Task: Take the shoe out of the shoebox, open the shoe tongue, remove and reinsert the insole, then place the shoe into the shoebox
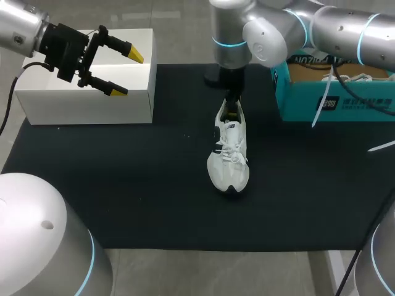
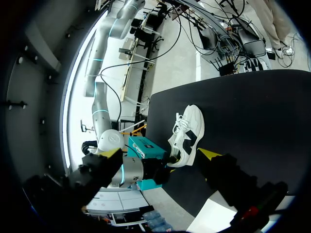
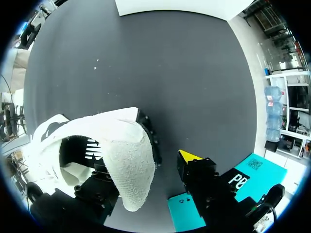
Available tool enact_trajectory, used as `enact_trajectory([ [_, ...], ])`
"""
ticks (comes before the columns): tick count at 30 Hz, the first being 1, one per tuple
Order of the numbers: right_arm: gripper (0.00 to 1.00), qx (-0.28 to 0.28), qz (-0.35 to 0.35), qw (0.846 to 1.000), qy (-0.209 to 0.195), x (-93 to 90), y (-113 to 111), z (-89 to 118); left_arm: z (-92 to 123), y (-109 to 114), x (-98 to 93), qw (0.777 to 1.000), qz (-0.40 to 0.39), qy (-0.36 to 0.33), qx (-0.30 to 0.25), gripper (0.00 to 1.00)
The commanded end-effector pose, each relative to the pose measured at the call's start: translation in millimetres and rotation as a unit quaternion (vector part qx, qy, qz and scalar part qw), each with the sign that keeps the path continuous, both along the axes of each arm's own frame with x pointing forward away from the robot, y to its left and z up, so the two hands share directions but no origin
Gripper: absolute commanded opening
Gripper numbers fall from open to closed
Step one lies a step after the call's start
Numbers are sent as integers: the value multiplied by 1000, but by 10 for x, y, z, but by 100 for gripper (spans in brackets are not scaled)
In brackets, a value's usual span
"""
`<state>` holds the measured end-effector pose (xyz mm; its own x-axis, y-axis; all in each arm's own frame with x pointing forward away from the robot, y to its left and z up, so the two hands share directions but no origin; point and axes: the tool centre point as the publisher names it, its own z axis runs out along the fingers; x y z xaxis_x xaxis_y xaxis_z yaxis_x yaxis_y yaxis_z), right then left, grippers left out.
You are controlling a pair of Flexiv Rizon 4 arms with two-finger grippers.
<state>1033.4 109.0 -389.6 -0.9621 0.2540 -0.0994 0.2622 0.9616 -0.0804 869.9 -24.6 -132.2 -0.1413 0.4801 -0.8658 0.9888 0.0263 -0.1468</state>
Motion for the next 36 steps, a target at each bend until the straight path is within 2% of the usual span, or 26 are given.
enact_trajectory([
  [1,34,-1,-3,1000,1,-6,14,-13,2,1,6,1000,-1,0,1,100],
  [3,17,-2,-8,1000,-1,-23,10,-13,2,1,6,1000,-1,0,1,100],
  [4,0,-3,-9,1000,-2,-34,6,-8,2,1,6,1000,-1,0,1,100],
  [10,0,-12,-14,1000,-11,-113,14,166,2,1,6,1000,-1,0,1,100],
  [14,0,-14,-15,1000,-18,-164,38,410,2,1,6,1000,-1,0,1,100],
  [20,0,-5,-22,999,-34,-183,30,896,2,1,6,1000,-1,0,1,100],
  [26,0,-5,-6,999,-39,-228,147,1357,2,1,6,1000,-1,0,1,100],
  [30,0,9,8,999,-32,-289,220,1576,2,1,6,1000,-1,0,1,100],
  [36,0,26,25,998,-51,-370,281,1866,2,1,6,1000,-1,0,1,100],
])
